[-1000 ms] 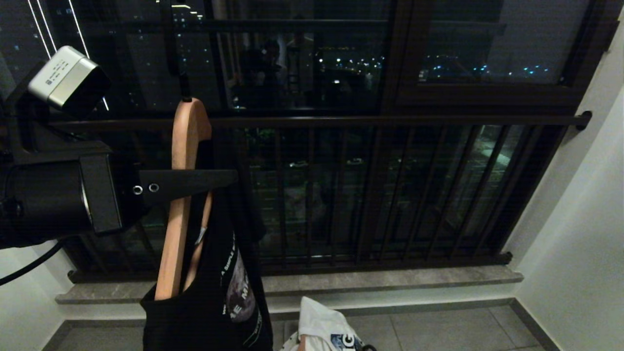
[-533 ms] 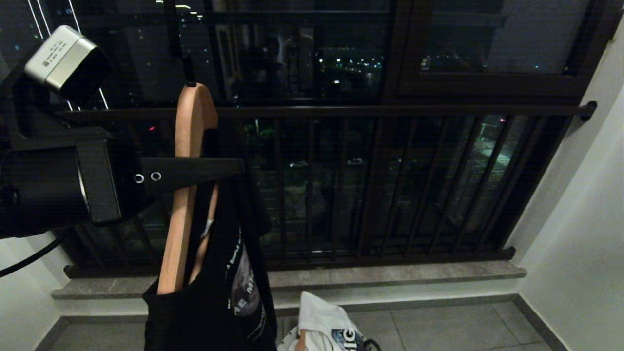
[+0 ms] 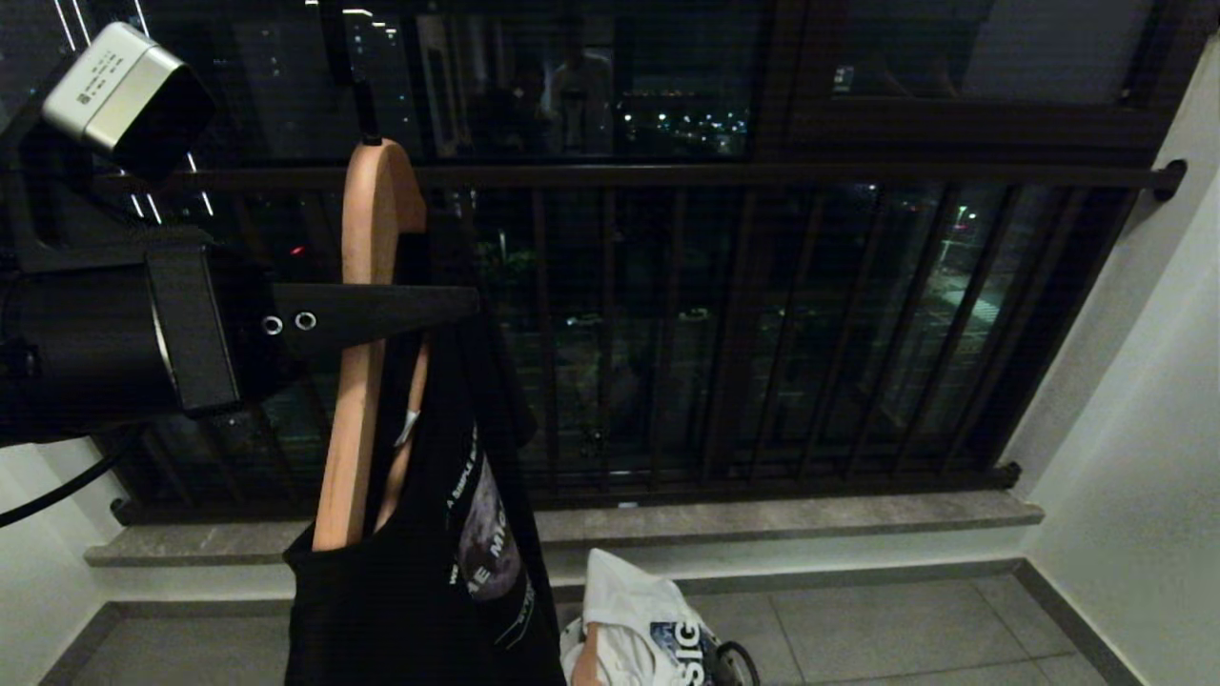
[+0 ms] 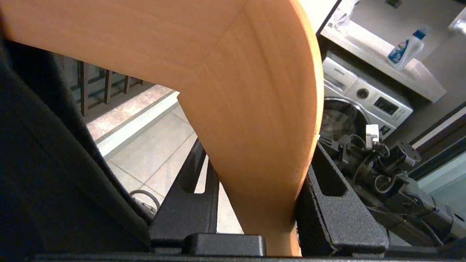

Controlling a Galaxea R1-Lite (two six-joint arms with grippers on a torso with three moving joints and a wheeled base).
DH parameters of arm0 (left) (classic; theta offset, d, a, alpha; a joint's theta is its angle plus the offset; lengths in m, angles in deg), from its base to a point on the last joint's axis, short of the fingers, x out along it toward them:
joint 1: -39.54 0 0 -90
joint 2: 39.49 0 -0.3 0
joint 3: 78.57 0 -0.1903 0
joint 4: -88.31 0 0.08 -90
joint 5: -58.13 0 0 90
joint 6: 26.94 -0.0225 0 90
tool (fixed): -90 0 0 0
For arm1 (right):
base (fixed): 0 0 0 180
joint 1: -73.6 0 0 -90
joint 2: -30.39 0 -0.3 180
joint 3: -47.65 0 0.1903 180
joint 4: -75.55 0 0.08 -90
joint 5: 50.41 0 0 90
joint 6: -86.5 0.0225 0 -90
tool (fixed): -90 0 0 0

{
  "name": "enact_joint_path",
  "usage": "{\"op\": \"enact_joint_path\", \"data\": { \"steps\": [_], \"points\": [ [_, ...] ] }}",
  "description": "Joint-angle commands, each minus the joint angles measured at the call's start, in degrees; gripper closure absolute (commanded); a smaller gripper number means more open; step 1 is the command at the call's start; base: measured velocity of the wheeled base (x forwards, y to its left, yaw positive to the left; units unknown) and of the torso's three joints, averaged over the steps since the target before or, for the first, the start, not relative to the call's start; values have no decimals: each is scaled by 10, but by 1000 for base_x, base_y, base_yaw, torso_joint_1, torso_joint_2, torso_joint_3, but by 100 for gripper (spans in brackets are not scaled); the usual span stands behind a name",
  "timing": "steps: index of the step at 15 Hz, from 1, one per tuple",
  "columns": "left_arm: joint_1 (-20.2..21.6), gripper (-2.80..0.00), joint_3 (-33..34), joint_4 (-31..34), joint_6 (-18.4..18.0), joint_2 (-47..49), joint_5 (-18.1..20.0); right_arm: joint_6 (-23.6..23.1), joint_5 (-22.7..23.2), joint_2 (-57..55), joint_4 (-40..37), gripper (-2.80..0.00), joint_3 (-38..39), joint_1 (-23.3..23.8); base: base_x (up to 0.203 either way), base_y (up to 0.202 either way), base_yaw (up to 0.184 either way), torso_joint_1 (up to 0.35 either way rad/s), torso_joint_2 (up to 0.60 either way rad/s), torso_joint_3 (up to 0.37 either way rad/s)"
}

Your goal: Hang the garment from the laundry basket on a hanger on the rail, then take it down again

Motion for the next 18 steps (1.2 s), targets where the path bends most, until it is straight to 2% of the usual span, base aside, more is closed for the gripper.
{"op": "enact_joint_path", "data": {
  "steps": [1,8,12,18],
  "points": [
    [-2,0,-7,-1,1,4,2,0,0,-1,0,0,0,0,0,0,0,-208,530,315],
    [-3,0,-48,-1,2,1,4,0,0,-1,0,0,0,0,0,0,0,-194,510,311],
    [-33,0,-66,0,2,1,2,0,0,-1,0,0,0,0,0,0,0,-158,479,323],
    [-43,0,-106,2,2,5,2,0,0,-1,0,0,0,0,0,0,0,-119,459,340]
  ]
}}
